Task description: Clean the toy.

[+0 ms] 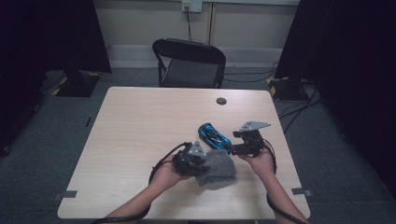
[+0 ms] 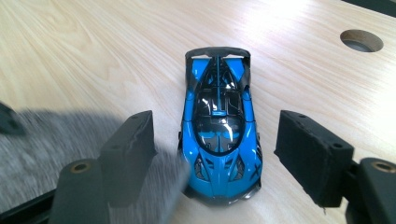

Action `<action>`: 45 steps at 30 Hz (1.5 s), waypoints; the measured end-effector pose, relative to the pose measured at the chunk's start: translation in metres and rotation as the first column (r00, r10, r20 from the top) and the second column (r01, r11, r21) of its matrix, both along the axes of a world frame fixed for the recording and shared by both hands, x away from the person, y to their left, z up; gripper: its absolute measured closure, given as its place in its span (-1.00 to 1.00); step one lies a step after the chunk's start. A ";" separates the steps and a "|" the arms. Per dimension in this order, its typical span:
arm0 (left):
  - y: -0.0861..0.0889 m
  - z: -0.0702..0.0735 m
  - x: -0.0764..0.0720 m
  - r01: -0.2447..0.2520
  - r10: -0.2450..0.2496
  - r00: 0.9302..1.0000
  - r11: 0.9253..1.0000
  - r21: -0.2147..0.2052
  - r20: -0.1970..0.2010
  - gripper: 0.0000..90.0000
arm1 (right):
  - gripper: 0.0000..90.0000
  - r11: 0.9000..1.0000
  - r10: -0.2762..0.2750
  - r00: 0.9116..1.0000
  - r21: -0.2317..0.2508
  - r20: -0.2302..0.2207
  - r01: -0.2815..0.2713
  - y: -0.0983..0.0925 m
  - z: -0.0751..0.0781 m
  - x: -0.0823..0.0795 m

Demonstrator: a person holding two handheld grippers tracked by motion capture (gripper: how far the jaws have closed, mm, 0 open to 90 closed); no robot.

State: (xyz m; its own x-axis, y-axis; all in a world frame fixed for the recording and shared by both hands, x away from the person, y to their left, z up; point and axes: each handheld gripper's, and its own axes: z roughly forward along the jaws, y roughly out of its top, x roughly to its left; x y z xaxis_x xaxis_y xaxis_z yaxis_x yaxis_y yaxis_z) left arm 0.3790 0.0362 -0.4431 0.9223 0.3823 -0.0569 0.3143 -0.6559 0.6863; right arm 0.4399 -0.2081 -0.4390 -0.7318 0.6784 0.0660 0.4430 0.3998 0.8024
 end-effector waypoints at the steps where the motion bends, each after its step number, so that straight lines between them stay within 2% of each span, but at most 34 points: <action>1: -0.004 -0.002 0.001 0.008 -0.008 1.000 1.000 -0.005 0.002 0.55 | -0.37 1.000 0.002 1.000 0.004 0.002 -0.002 -0.002 0.000 -0.001; 2: -0.009 -0.005 0.003 0.022 -0.022 1.000 1.000 -0.001 0.004 0.55 | -0.37 1.000 0.006 1.000 0.004 0.003 -0.006 -0.003 0.000 -0.001; 5: -0.022 -0.014 0.012 0.048 -0.048 0.998 0.999 0.000 -0.027 0.52 | -0.36 1.000 0.025 1.000 0.013 0.001 -0.025 -0.006 -0.002 -0.006; 7: -0.027 -0.017 0.015 0.076 -0.076 0.997 0.997 0.004 -0.032 0.46 | -0.34 0.999 0.052 0.999 0.015 -0.001 -0.052 -0.009 -0.006 -0.011; 9: -0.031 -0.019 0.019 0.077 -0.076 0.997 0.997 0.010 -0.028 0.43 | -0.33 0.997 0.081 0.997 0.013 -0.006 -0.081 -0.011 -0.010 -0.016; 11: -0.032 -0.021 0.023 0.068 -0.068 0.997 0.998 -0.003 -0.030 0.32 | -0.31 0.994 0.107 0.994 0.005 -0.005 -0.107 -0.013 -0.014 -0.021; 13: -0.029 -0.021 0.027 0.053 -0.054 0.998 0.998 -0.023 -0.024 0.15 | -0.32 0.992 0.129 0.992 0.009 -0.012 -0.129 -0.015 -0.017 -0.025; 15: -0.025 -0.019 0.030 0.035 -0.035 0.999 0.999 -0.038 -0.019 0.05 | -0.33 0.990 0.140 0.990 0.016 -0.010 -0.140 -0.017 -0.020 -0.029; 17: -0.018 -0.017 0.036 -0.008 0.007 1.000 0.998 -0.063 -0.009 -0.06 | -0.37 0.989 0.148 0.989 0.008 -0.006 -0.148 -0.019 -0.024 -0.034; 20: -0.010 -0.010 0.046 -0.059 0.061 0.998 0.996 -0.067 0.029 -0.12 | -0.39 0.987 0.157 0.987 -0.014 -0.023 -0.157 -0.022 -0.031 -0.038; 23: -0.005 -0.004 0.060 -0.101 0.105 0.994 0.991 -0.085 0.037 -0.16 | -0.39 0.985 0.171 0.984 -0.001 -0.037 -0.172 -0.024 -0.033 -0.042; 25: -0.005 -0.002 0.070 -0.123 0.127 0.991 0.990 -0.075 0.050 -0.16 | -0.38 0.981 0.196 0.980 0.007 -0.041 -0.196 -0.023 -0.032 -0.047; 26: -0.005 -0.001 0.075 -0.133 0.137 0.989 0.989 -0.065 0.058 -0.16 | -0.38 0.978 0.208 0.978 -0.013 -0.036 -0.208 -0.021 -0.033 -0.049; 27: -0.007 -0.002 0.081 -0.153 0.158 0.984 0.986 -0.059 0.079 -0.17 | -0.38 0.976 0.213 0.976 -0.044 -0.032 -0.215 -0.019 -0.034 -0.052; 28: -0.008 -0.003 0.086 -0.157 0.161 0.984 0.986 -0.054 0.078 -0.18 | -0.38 0.971 0.217 0.976 -0.091 -0.034 -0.219 -0.016 -0.037 -0.055; 30: -0.010 -0.008 0.097 -0.185 0.188 0.980 0.981 -0.049 0.063 -0.22 | -0.38 0.964 0.222 0.974 -0.143 -0.042 -0.226 -0.013 -0.043 -0.057; 32: -0.014 -0.012 0.105 -0.182 0.185 0.981 0.982 -0.046 0.055 -0.24 | -0.37 0.962 0.218 0.975 -0.157 -0.053 -0.223 -0.012 -0.048 -0.058; 33: -0.016 -0.014 0.108 -0.183 0.185 0.981 0.982 -0.043 0.057 -0.26 | -0.35 0.964 0.214 0.975 -0.149 -0.056 -0.220 -0.012 -0.049 -0.059; 35: -0.022 -0.017 0.111 -0.153 0.155 0.986 0.988 -0.036 0.065 -0.28 | -0.28 0.966 0.205 0.977 -0.151 -0.061 -0.212 -0.012 -0.051 -0.060; 37: -0.028 -0.019 0.113 -0.145 0.147 0.987 0.989 -0.029 0.066 -0.29 | -0.21 0.973 0.187 0.979 -0.125 -0.078 -0.196 -0.014 -0.054 -0.058; 41: -0.035 -0.023 0.119 -0.153 0.153 0.985 0.988 -0.009 0.083 -0.31 | 0.05 0.971 0.184 0.979 -0.136 -0.091 -0.195 -0.013 -0.053 -0.059; 43: -0.036 -0.027 0.119 -0.153 0.153 0.985 0.988 -0.005 0.083 -0.34 | 0.18 0.973 0.170 0.980 -0.140 -0.105 -0.184 -0.011 -0.051 -0.060; 45: -0.035 -0.027 0.119 -0.157 0.157 0.982 0.988 -0.003 0.102 -0.35 | 0.30 0.975 0.150 0.981 -0.143 -0.121 -0.167 -0.011 -0.049 -0.060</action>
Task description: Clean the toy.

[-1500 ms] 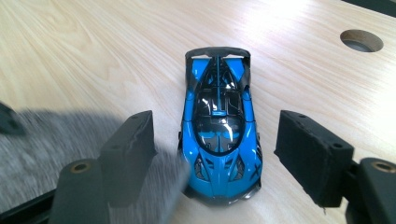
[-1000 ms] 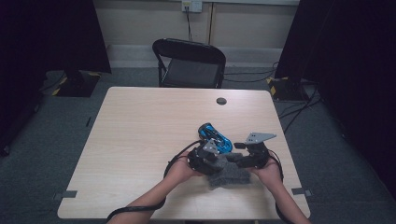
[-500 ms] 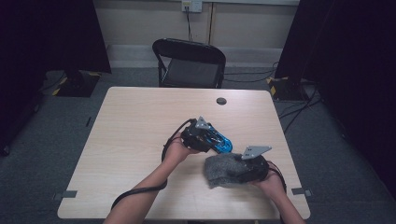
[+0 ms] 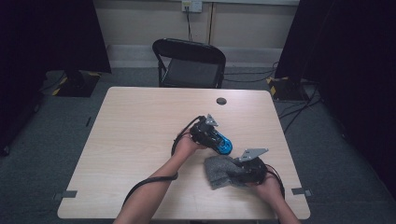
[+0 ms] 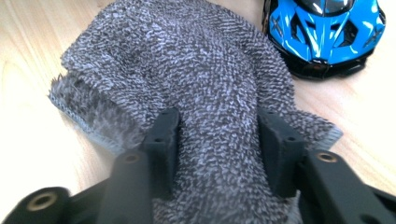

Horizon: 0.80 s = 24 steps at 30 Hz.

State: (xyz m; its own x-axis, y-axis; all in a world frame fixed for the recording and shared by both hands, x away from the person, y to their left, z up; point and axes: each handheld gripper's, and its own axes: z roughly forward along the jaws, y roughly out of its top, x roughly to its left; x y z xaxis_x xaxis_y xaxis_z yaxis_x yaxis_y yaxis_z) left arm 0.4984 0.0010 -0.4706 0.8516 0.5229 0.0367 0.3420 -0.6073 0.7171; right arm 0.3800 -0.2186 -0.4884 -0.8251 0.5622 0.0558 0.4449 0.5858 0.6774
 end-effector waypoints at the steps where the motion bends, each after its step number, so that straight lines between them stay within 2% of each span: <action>1: 0.000 0.000 0.000 -0.002 0.002 1.000 1.000 -0.002 -0.006 -0.36 | 0.35 1.000 -0.008 1.000 -0.001 -0.011 0.008 0.000 0.001 0.001; 3: 0.001 -0.001 0.001 -0.001 0.001 1.000 1.000 0.021 0.005 -0.38 | 0.45 0.999 -0.040 0.998 0.002 -0.057 0.040 -0.001 0.004 0.006; 5: 0.003 -0.001 0.002 -0.007 0.007 1.000 1.000 0.001 -0.004 -0.39 | 0.47 0.998 -0.059 0.994 0.004 -0.091 0.059 -0.002 0.006 0.010; 8: 0.004 -0.002 0.003 -0.008 0.008 1.000 1.000 0.011 -0.010 -0.44 | 0.47 0.997 -0.068 0.994 -0.031 -0.088 0.065 -0.001 0.008 0.012; 11: 0.006 -0.005 0.002 -0.010 0.011 1.000 1.000 0.024 -0.009 -0.49 | 0.48 0.997 -0.076 0.993 -0.030 -0.091 0.074 -0.004 0.008 0.016; 14: 0.010 -0.007 0.004 -0.034 0.035 0.999 0.999 0.016 -0.029 -0.54 | 0.48 0.995 -0.100 0.990 -0.022 -0.104 0.098 -0.010 0.008 0.022; 15: 0.011 -0.006 0.005 -0.048 0.049 0.997 0.999 0.012 -0.051 -0.54 | 0.48 0.994 -0.107 0.988 -0.023 -0.108 0.105 -0.012 0.008 0.024; 24: 0.013 -0.006 0.006 -0.038 0.039 0.998 0.999 0.014 -0.048 -0.50 | 0.49 0.988 -0.155 0.980 -0.049 -0.124 0.150 -0.020 0.010 0.039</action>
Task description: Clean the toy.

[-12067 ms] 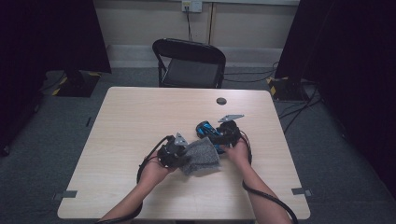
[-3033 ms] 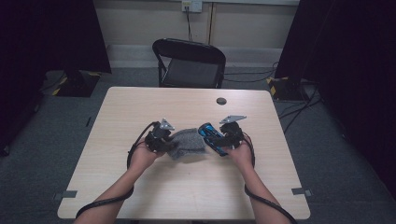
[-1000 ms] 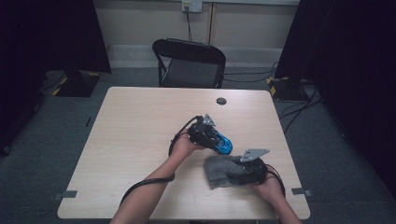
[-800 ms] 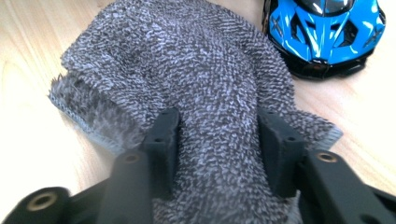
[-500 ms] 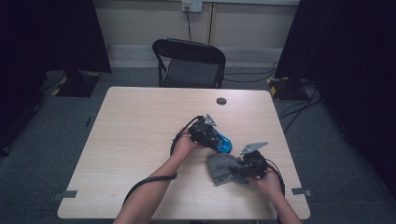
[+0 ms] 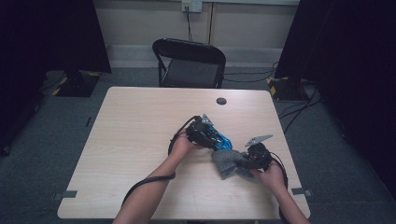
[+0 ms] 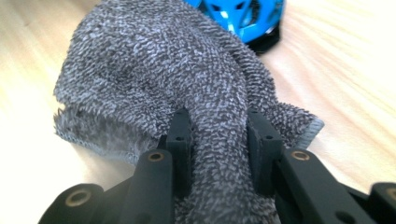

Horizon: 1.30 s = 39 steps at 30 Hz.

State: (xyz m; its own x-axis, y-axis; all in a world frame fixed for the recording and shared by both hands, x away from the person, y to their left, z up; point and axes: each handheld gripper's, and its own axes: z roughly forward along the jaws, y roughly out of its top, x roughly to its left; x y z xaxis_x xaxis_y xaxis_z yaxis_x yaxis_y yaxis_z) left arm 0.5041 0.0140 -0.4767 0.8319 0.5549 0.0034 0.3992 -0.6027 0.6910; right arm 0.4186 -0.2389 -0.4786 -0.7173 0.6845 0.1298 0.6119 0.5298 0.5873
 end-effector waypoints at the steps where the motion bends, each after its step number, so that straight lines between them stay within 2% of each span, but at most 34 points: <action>1: 0.000 0.000 0.000 -0.002 0.002 1.000 1.000 -0.005 0.002 -0.50 | 0.50 1.000 -0.003 1.000 -0.005 0.000 0.003 -0.002 0.000 0.002; 3: 0.000 -0.001 -0.001 -0.004 0.004 1.000 1.000 -0.009 0.002 -0.50 | 0.50 1.000 -0.018 1.000 -0.012 -0.004 0.018 -0.004 0.001 0.007; 11: 0.002 -0.001 -0.002 0.000 0.000 1.000 1.000 -0.012 0.009 -0.42 | 0.50 0.995 -0.033 0.999 -0.095 0.001 0.033 -0.006 0.005 0.026; 17: 0.001 0.000 -0.002 -0.004 0.004 1.000 1.000 -0.004 0.006 -0.40 | 0.49 0.989 -0.076 0.997 -0.126 0.004 0.076 -0.014 0.007 0.038; 27: 0.001 0.001 -0.003 -0.008 0.008 1.000 1.000 0.001 0.001 -0.38 | 0.49 0.981 -0.140 0.990 -0.137 0.010 0.140 -0.021 0.006 0.054; 35: 0.000 0.001 -0.004 -0.011 0.011 1.000 1.000 0.000 0.002 -0.36 | 0.49 0.974 -0.160 0.987 -0.158 0.023 0.161 -0.019 0.007 0.059; 39: 0.000 0.001 -0.004 -0.012 0.012 1.000 1.000 0.000 0.002 -0.35 | 0.49 0.967 -0.189 0.981 -0.164 0.040 0.193 -0.021 0.008 0.060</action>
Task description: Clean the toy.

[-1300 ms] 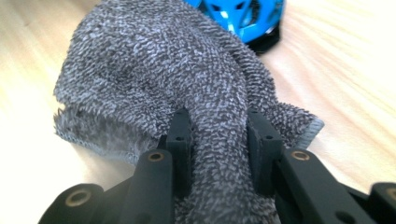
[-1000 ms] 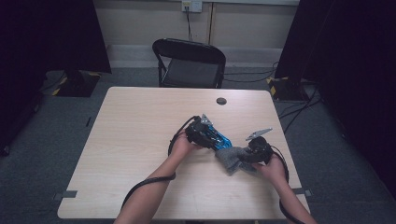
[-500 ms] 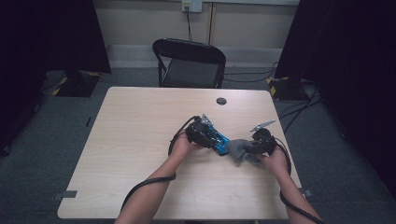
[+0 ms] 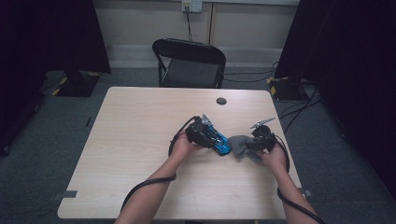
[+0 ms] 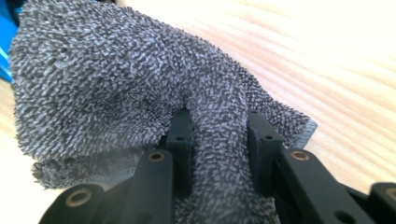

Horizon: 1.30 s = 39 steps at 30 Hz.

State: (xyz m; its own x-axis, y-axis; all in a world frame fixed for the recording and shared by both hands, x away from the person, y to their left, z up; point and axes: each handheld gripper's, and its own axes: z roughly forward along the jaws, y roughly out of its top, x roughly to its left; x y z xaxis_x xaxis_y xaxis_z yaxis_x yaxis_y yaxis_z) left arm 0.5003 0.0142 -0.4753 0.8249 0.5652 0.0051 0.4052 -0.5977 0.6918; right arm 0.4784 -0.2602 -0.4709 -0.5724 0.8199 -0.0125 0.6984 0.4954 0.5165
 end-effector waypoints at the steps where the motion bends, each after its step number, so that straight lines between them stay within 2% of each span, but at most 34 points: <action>1: 0.000 0.000 0.000 -0.001 0.001 1.000 1.000 0.000 0.000 -0.35 | 0.49 1.000 -0.009 1.000 0.004 0.003 0.009 -0.001 0.000 0.000; 3: 0.000 0.000 0.000 -0.001 0.001 1.000 1.000 -0.001 0.001 -0.35 | 0.49 1.000 -0.021 1.000 0.018 0.002 0.021 -0.004 0.000 0.000; 7: 0.000 -0.001 -0.001 -0.005 0.005 1.000 1.000 -0.009 0.005 -0.35 | 0.49 0.998 -0.046 0.998 0.040 0.033 0.044 -0.011 0.004 -0.003; 11: 0.000 0.000 -0.001 -0.005 0.005 1.000 1.000 -0.007 0.003 -0.34 | 0.49 0.995 -0.056 0.998 0.090 0.042 0.052 -0.020 0.010 -0.009; 18: 0.000 0.000 -0.001 -0.006 0.006 1.000 1.000 -0.007 0.005 -0.33 | 0.49 0.988 -0.017 0.999 0.155 0.050 0.009 -0.025 0.018 -0.029; 24: 0.000 0.000 -0.001 -0.007 0.007 1.000 1.000 -0.004 0.005 -0.33 | 0.49 0.978 0.034 0.998 0.203 0.057 -0.045 -0.024 0.024 -0.049; 27: -0.001 0.000 -0.002 -0.006 0.006 1.000 1.000 -0.003 0.005 -0.32 | 0.49 0.974 0.077 0.995 0.209 0.063 -0.089 -0.020 0.026 -0.061; 30: -0.001 0.001 -0.001 -0.004 0.004 1.000 1.000 0.004 0.004 -0.33 | 0.49 0.962 0.114 0.992 0.242 0.051 -0.123 -0.015 0.025 -0.073; 32: -0.001 0.001 -0.001 -0.004 0.004 1.000 1.000 0.006 0.001 -0.33 | 0.49 0.950 0.140 0.989 0.277 0.044 -0.147 -0.012 0.024 -0.081; 33: -0.001 0.001 -0.001 -0.004 0.004 1.000 1.000 0.008 0.000 -0.33 | 0.49 0.947 0.147 0.988 0.283 0.042 -0.153 -0.010 0.024 -0.084; 36: -0.002 0.001 -0.001 -0.008 0.008 1.000 1.000 0.010 -0.004 -0.32 | 0.49 0.945 0.185 0.982 0.269 0.034 -0.187 0.001 0.021 -0.092; 39: -0.002 0.002 -0.001 -0.009 0.009 1.000 1.000 0.015 -0.006 -0.32 | 0.49 0.932 0.222 0.975 0.292 0.009 -0.215 0.011 0.016 -0.097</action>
State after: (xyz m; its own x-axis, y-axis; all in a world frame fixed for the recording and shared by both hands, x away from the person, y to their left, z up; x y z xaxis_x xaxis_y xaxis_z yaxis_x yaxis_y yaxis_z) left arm 0.4993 0.0121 -0.4736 0.8200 0.5723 0.0083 0.4150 -0.6043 0.6801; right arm 0.3810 -0.2496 -0.4550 -0.7352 0.6404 0.2220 0.6033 0.4690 0.6450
